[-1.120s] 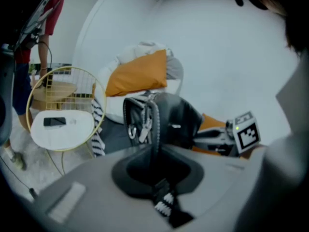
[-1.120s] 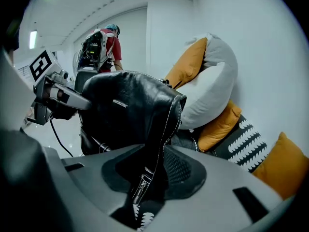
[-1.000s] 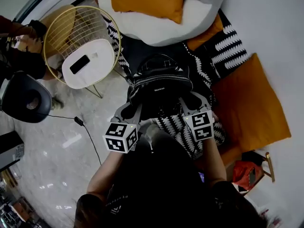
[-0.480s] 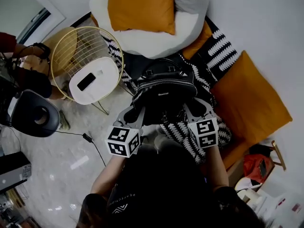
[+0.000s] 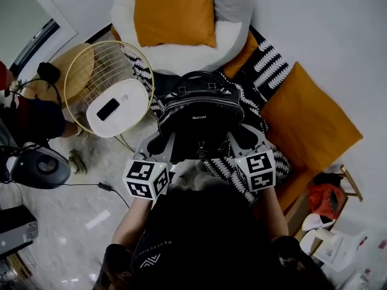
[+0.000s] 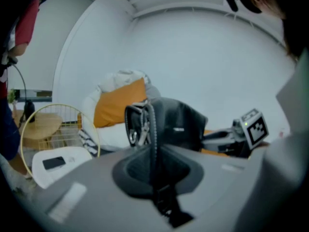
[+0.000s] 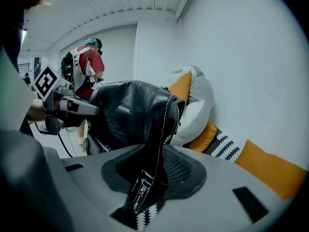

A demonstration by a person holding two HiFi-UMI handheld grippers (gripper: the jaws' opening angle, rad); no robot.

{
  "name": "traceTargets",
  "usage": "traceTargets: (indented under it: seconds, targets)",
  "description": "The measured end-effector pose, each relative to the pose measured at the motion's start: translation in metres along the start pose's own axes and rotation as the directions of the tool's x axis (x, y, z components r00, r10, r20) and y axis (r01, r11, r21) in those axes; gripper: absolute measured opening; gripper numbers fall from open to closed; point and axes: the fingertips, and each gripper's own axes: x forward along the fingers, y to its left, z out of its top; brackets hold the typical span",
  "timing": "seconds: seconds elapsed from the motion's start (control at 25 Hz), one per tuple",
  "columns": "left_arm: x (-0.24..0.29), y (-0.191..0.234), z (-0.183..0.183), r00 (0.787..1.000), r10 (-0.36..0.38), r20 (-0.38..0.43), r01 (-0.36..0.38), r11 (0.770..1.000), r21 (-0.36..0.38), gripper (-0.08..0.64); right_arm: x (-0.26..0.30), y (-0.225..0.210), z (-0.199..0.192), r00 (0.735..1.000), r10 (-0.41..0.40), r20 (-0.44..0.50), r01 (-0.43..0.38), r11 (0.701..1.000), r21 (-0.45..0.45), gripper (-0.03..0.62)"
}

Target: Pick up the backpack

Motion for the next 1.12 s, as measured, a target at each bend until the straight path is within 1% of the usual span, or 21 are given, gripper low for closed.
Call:
traceTargets:
  seconds: [0.2,0.52,0.72,0.88,1.12]
  targets:
    - [-0.013,-0.001,0.012,0.999,-0.025,0.024,0.024,0.999,0.033,0.035,-0.015,0.01,0.01,0.999,-0.023,0.028,0.022,1.0,0.022,0.115]
    - [-0.023,-0.008,0.02,0.998,-0.054,0.038,0.051,0.997,0.063,0.035,-0.035,0.016,0.014,0.997,-0.053,0.053,0.05,0.997,0.055,0.114]
    - [-0.028,-0.004,0.023,0.997,-0.067,0.048,0.063,0.995,0.083,0.035,-0.038,0.022,0.02,0.995,-0.071,0.066,0.066,0.995,0.071,0.114]
    - [-0.03,-0.006,0.028,0.996,-0.071,0.052,0.065,0.992,0.108,0.035,-0.041,0.024,0.02,0.994,-0.072,0.077,0.065,0.994,0.091,0.114]
    - [-0.032,-0.004,0.034,0.996,-0.069,0.063,0.061,0.991,0.123,0.035,-0.045,0.027,0.027,0.99,-0.095,0.103,0.084,0.99,0.109,0.114]
